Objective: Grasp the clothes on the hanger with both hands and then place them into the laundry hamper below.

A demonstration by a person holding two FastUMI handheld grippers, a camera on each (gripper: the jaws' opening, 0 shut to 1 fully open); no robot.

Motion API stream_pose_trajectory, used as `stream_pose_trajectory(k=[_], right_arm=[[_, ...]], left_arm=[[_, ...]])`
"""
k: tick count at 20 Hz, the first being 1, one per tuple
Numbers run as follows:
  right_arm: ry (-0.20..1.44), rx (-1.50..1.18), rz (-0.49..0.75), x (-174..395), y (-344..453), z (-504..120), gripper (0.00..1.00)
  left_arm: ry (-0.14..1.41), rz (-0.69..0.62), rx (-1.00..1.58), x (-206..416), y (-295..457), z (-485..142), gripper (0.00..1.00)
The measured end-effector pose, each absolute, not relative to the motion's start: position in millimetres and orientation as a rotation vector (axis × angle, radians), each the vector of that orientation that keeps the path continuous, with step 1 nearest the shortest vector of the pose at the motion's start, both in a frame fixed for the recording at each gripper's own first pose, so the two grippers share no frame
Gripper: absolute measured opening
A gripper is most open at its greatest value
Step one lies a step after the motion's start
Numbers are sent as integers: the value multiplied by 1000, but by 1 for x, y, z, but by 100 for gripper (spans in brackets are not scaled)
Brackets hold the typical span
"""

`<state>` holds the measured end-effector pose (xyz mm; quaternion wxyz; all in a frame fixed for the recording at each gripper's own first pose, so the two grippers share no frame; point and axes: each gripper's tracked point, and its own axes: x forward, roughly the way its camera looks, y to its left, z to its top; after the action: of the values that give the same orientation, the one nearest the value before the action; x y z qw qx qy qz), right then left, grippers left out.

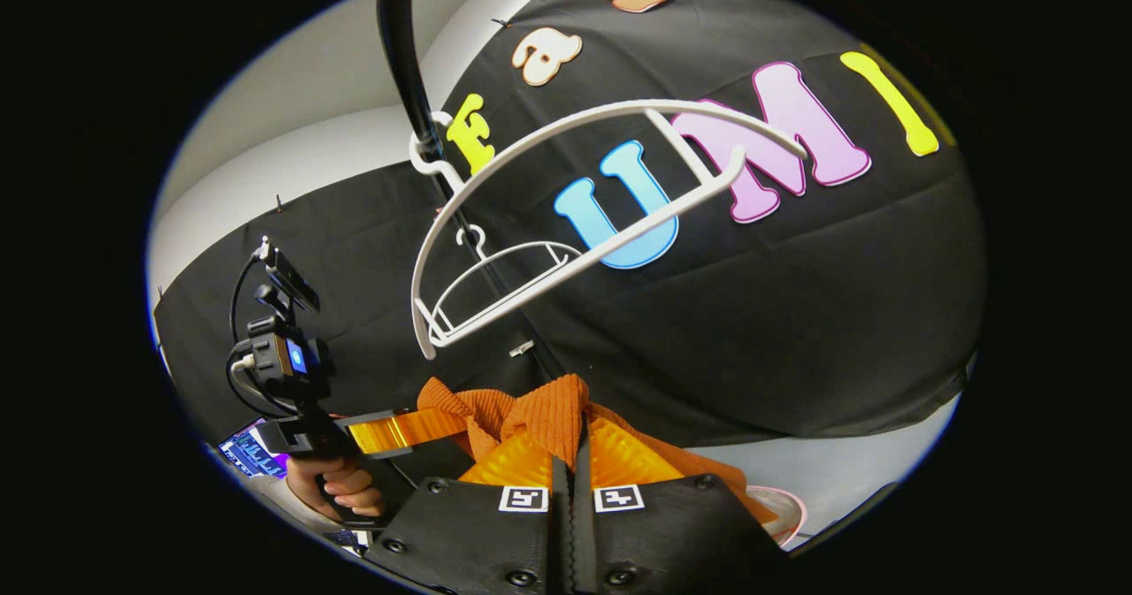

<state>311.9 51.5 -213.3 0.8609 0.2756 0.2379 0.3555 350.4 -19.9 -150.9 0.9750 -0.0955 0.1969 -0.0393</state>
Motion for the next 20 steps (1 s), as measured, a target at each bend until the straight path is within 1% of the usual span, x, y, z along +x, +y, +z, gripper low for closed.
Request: stream_pose_trajectory(k=[5,6,7,8,9,11,16,17,18,19,20], right_arm=[[598,524,731,300,54,-260,5],[613,501,729,297,53,-268,9],[631,482,724,297,50,-278,5],[653,464,710,296,47,-290,9],[676,449,693,297,43,-304,5],[733,402,656,295,35,-334,5],[907,150,580,289,18,-418,5],[945,127,575,284,17,-433,5],[980,123,567,276,15,-448,5],[1013,125,556,269,15,-464,5],[1052,116,542,259,11,-479,5]], left_arm=[[469,-125,-186,351,-37,-197,5],[484,-126,-192,352,-39,-208,5],[504,-123,-200,352,-38,-219,5],[525,-116,-206,352,-36,-230,5],[550,-109,-207,353,-34,-244,5],[604,-99,-194,352,-33,-268,5],[814,-54,-167,339,-33,-353,5],[858,-49,-170,336,-33,-368,5],[900,-50,-174,333,-36,-384,2],[934,-49,-169,331,-38,-398,5],[977,-52,-156,330,-37,-416,5]])
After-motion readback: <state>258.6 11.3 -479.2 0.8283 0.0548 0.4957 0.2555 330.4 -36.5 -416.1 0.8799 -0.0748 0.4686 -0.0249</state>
